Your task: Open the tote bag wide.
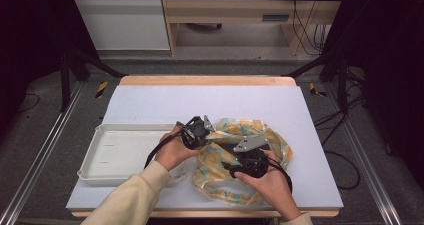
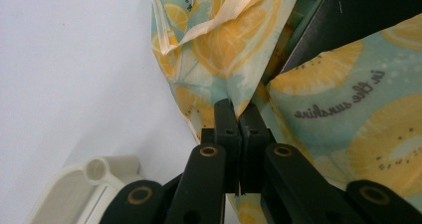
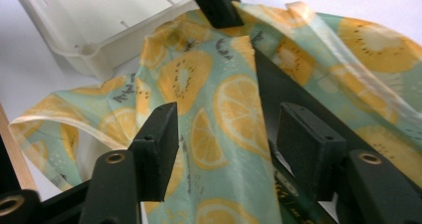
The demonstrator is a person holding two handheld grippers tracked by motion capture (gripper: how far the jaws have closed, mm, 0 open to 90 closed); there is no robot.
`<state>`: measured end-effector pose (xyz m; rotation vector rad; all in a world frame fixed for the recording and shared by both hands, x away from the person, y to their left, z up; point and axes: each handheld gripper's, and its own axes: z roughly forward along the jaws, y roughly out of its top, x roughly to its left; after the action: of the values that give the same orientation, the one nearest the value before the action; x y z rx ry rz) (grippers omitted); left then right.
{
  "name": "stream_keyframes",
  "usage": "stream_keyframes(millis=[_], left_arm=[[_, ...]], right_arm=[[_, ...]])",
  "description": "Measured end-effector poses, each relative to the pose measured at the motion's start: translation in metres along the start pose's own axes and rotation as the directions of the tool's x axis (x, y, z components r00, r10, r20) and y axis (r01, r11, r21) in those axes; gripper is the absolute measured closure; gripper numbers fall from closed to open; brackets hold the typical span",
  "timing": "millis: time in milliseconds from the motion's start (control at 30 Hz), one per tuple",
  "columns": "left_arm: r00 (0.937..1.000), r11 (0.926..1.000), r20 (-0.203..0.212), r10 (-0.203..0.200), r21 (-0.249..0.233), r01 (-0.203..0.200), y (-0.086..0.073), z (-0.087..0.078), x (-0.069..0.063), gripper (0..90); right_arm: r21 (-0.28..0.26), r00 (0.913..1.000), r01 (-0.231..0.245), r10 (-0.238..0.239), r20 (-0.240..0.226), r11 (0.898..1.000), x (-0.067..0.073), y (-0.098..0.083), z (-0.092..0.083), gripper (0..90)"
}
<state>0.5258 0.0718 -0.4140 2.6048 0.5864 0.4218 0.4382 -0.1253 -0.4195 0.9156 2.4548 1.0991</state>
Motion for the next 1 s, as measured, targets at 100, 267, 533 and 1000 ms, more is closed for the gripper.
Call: stream_keyframes(millis=[100,267,533,1000], left_arm=[[1.0000,1.0000,-0.001,-0.002,-0.002,0.002,0.000,-0.001,0.000,89.5],[1.0000,1.0000,0.007,-0.006,-0.007,0.006,0.000,-0.003,0.000,89.6],[1.0000,0.9998,0.004,-0.004,-0.021,0.004,0.000,-0.009,-0.001,89.5],[1.0000,0.9999,-0.005,-0.005,0.013,0.005,-0.005,0.004,0.001,89.1]], right_arm=[[0.016,0.9997,0.022,-0.022,0.000,1.000,0.004,0.000,0.003,49.7],[0.013,0.9984,0.057,-0.057,0.005,0.998,0.007,0.001,0.004,66.4],[0.019,0.9954,0.090,-0.089,-0.036,0.996,0.013,0.000,0.004,90.0],[0.029,0.9775,0.088,-0.081,-0.195,0.996,0.029,-0.019,0.025,90.0]])
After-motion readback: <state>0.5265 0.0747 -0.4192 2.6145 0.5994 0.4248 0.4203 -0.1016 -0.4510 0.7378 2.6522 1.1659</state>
